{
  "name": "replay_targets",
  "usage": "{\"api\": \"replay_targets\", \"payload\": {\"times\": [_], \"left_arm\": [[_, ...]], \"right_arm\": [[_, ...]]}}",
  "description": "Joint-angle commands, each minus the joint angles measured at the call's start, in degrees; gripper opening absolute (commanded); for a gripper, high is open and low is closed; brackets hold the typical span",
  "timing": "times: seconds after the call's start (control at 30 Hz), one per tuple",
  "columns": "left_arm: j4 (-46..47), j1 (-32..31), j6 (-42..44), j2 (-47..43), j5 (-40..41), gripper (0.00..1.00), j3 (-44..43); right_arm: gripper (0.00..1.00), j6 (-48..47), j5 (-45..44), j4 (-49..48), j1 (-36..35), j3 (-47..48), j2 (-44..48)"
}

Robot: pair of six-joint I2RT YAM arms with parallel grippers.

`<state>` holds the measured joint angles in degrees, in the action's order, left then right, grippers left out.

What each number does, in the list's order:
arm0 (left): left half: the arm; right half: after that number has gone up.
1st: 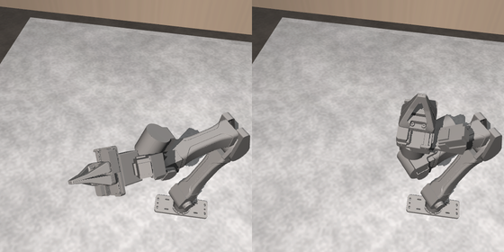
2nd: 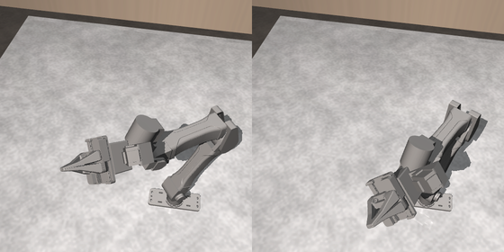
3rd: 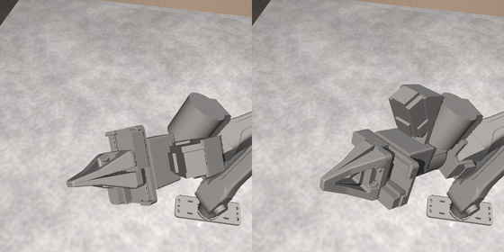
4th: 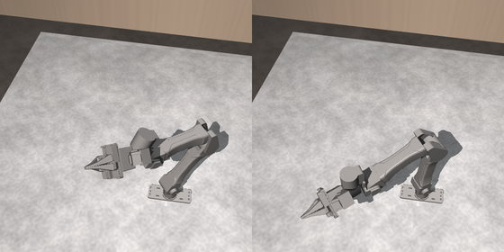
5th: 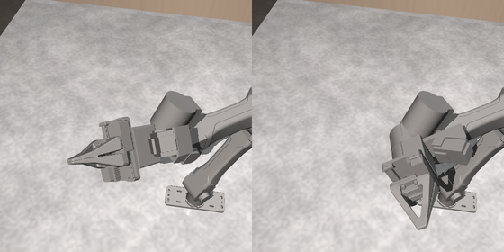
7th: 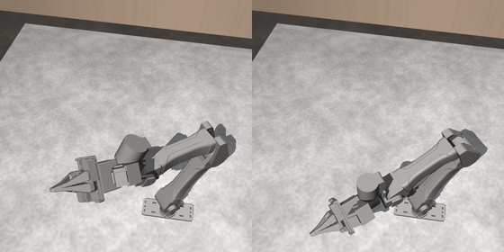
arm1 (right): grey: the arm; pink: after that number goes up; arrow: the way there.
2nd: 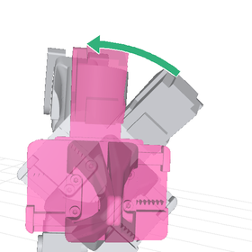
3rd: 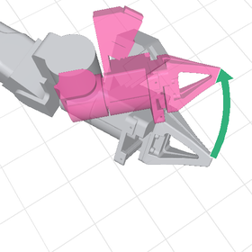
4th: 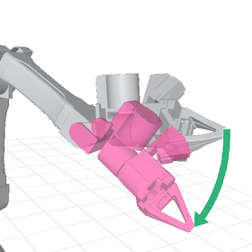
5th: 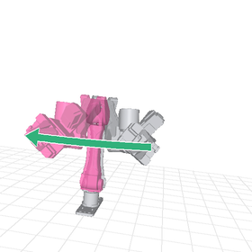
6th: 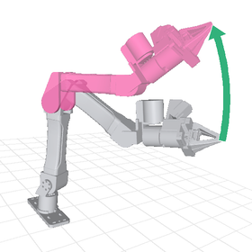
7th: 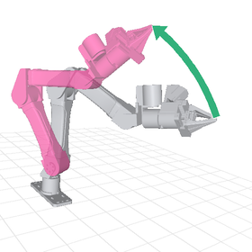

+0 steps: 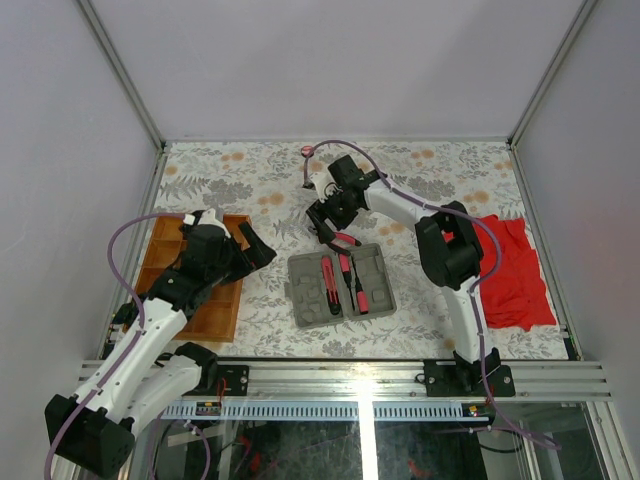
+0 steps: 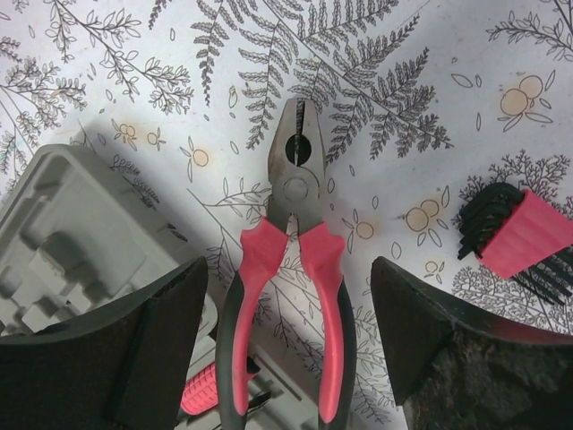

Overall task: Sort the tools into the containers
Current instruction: Pick up the pliers at the center of the board.

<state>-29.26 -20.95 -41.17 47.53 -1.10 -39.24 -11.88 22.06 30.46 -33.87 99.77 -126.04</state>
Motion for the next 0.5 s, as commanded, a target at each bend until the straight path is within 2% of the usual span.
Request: {"api": "replay_targets", "payload": {"times": [0.0, 0.3, 0.47], "left_arm": [[1.9, 0.19, 0.83, -0.77, -0.39, 1.0, 0.71], [1.81, 0.21, 0.91, -0.92, 0.11, 1.0, 1.25], [2.22, 0.17, 0.66, -0.82, 0.24, 1.0, 1.88]], "right_arm": [[0.78, -1.32, 0.09, 4.16, -0.23, 5.33, -2.29], [0.63, -1.63, 0.08, 7.55, -0.39, 9.23, -5.53], [0.51, -1.9, -1.65, 8.73, -1.47, 10.6, -6.62]]}}
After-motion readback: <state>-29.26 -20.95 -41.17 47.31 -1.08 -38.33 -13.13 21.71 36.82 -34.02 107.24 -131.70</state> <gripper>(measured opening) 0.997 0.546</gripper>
